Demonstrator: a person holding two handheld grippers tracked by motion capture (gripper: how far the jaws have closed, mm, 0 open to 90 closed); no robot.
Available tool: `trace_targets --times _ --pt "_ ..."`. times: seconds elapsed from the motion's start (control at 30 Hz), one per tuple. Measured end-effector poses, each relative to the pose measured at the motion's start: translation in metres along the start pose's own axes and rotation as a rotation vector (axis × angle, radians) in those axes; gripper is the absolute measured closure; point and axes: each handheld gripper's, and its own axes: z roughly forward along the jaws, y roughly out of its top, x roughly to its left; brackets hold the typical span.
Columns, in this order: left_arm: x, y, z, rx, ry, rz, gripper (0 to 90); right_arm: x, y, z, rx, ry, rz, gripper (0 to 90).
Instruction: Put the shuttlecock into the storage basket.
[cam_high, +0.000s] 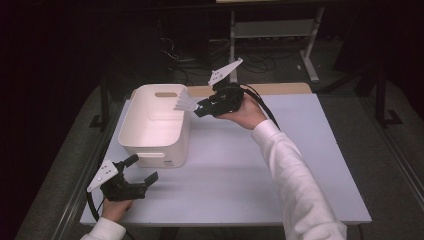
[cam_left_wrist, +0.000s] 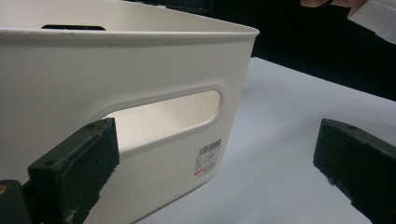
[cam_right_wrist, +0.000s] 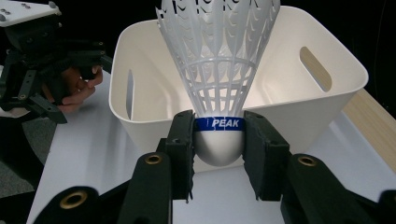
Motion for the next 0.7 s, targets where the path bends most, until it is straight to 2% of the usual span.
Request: trace_targets --times 0.1,0.4,0.43,0.47,0.5,0.7 --pt "0.000 0.000 0.000 0.001 0.001 0.004 0.0 0.003 0.001 0.003 0.010 0.007 0.012 63.6" --pt "0.000 0.000 0.000 0.001 0.001 0.006 0.0 0.006 0.010 0.014 0.011 0.022 -0.004 63.6" --pt "0.001 0.000 0.000 0.002 0.002 0.010 0.0 0.006 0.011 0.016 0.010 0.023 -0.018 63.6" --pt "0.001 0.000 0.000 0.003 0.001 0.013 0.0 0.007 0.012 0.017 0.014 0.026 -0.007 63.6" --pt "-0.001 0.000 0.000 0.002 0.002 -0.006 0.0 0.007 0.013 0.020 0.013 0.032 -0.013 63.6" --pt "-0.001 0.000 0.000 0.002 0.000 -0.005 0.0 0.008 0.019 0.027 0.015 0.040 -0.019 63.6"
